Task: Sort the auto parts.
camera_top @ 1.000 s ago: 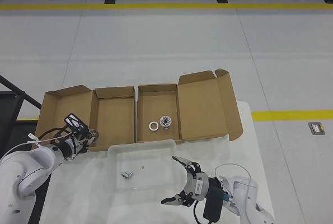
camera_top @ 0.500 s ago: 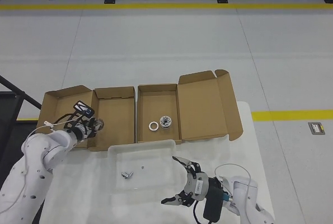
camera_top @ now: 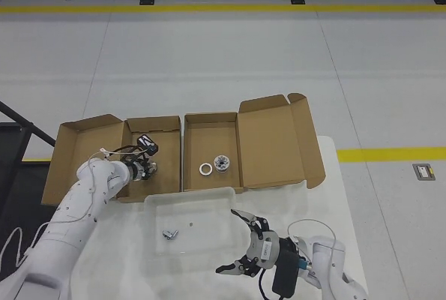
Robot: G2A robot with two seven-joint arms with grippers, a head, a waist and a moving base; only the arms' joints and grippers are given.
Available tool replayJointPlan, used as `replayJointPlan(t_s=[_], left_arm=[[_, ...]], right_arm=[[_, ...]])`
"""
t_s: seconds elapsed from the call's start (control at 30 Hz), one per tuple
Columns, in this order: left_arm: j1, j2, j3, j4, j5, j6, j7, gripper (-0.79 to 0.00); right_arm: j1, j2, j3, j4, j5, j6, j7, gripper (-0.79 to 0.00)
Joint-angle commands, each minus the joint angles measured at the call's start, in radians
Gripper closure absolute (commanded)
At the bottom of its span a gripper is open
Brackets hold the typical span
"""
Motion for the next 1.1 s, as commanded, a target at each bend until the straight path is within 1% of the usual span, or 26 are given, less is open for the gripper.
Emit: replayJointPlan(t_s=[0.0, 0.1, 0.2, 0.3, 0.4, 0.47, 0.53, 0.57, 0.67, 0.7, 0.77, 0.83, 0.87, 0.97, 1.0, 1.07], left_arm=[[-0.023, -0.012, 0.007, 0.044, 0.004, -0.005, 0.015, -0.785], [-0.055, -0.017, 0.007, 0.078, 0.032, -0.030, 0.040, -0.785], [-0.082, -0.004, -0.009, 0.075, 0.067, -0.082, 0.076, -0.785], [-0.096, 0.026, -0.043, 0.038, 0.106, -0.169, 0.107, -0.785], [-0.089, 0.072, -0.097, -0.047, 0.141, -0.289, 0.110, -0.785], [-0.065, 0.106, -0.143, -0.141, 0.162, -0.377, 0.075, -0.782], [-0.013, 0.143, -0.204, -0.260, 0.153, -0.482, 0.037, -0.751], [0.020, 0.161, -0.235, -0.328, 0.148, -0.505, 0.008, -0.745], [0.160, 0.214, -0.294, -0.569, 0.061, -0.505, -0.102, -0.730], [0.202, 0.232, -0.311, -0.652, 0.017, -0.505, -0.160, -0.720], [0.283, 0.271, -0.338, -0.807, -0.101, -0.505, -0.280, -0.730], [0.344, 0.310, -0.356, -0.930, -0.224, -0.505, -0.401, -0.745], [0.375, 0.331, -0.343, -0.973, -0.254, -0.505, -0.401, -0.782], [0.428, 0.402, -0.276, -1.069, -0.242, -0.505, -0.401, -0.785], [0.432, 0.417, -0.255, -1.090, -0.222, -0.505, -0.401, -0.785], [0.432, 0.417, -0.255, -1.090, -0.222, -0.505, -0.401, -0.785]], right_arm=[[0.000, 0.000, 0.000, 0.000, 0.000, 0.000, 0.000, -0.785], [0.000, 0.000, 0.000, 0.000, 0.000, 0.000, 0.000, -0.785], [0.000, 0.000, 0.000, 0.000, 0.000, 0.000, 0.000, -0.785], [0.000, 0.000, 0.000, 0.000, 0.000, 0.000, 0.000, -0.785], [0.000, 0.000, 0.000, 0.000, 0.000, 0.000, 0.000, -0.785], [0.000, 0.000, 0.000, 0.000, 0.000, 0.000, 0.000, -0.785], [0.000, 0.000, 0.000, 0.000, 0.000, 0.000, 0.000, -0.785], [0.000, 0.000, 0.000, 0.000, 0.000, 0.000, 0.000, -0.785], [0.000, 0.000, 0.000, 0.000, 0.000, 0.000, 0.000, -0.785], [0.000, 0.000, 0.000, 0.000, 0.000, 0.000, 0.000, -0.785], [0.000, 0.000, 0.000, 0.000, 0.000, 0.000, 0.000, -0.785], [0.000, 0.000, 0.000, 0.000, 0.000, 0.000, 0.000, -0.785], [0.000, 0.000, 0.000, 0.000, 0.000, 0.000, 0.000, -0.785], [0.000, 0.000, 0.000, 0.000, 0.000, 0.000, 0.000, -0.785], [0.000, 0.000, 0.000, 0.000, 0.000, 0.000, 0.000, -0.785], [0.000, 0.000, 0.000, 0.000, 0.000, 0.000, 0.000, -0.785]])
